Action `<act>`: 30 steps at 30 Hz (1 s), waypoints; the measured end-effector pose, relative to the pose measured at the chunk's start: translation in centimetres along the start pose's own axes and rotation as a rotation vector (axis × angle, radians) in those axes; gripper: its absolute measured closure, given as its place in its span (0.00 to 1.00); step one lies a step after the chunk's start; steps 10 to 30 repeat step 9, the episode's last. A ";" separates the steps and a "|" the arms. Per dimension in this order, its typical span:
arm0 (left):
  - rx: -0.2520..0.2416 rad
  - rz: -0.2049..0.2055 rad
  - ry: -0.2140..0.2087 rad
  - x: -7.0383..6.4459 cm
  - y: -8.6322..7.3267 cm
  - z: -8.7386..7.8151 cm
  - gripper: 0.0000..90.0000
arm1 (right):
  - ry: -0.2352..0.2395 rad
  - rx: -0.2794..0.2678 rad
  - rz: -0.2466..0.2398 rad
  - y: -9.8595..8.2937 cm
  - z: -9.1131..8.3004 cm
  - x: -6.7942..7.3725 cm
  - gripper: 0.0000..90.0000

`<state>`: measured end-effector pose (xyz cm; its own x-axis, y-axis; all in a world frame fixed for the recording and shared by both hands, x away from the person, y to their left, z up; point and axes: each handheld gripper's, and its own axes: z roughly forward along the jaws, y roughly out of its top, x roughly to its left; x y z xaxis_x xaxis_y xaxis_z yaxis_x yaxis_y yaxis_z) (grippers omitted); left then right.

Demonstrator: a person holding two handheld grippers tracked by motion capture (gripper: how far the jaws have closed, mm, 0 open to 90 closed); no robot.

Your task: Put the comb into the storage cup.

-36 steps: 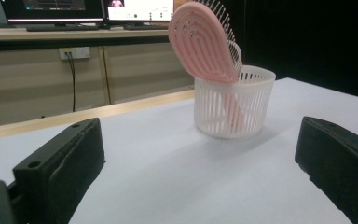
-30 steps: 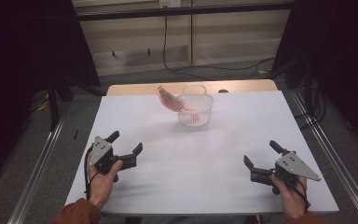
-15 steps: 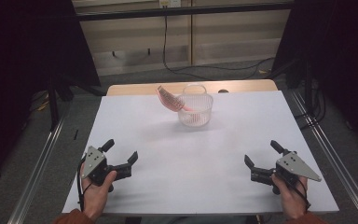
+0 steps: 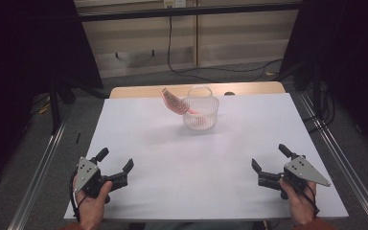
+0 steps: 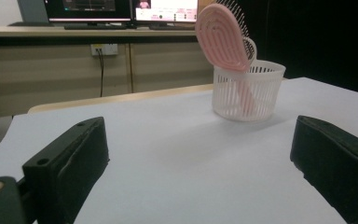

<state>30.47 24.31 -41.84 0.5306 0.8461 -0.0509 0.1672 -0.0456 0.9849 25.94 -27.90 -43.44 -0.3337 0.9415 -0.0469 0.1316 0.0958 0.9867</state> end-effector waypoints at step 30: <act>0.010 0.011 -0.029 -0.3 0.0 0.4 0.03 | 0.001 -0.004 0.003 0.0 0.0 0.0 0.00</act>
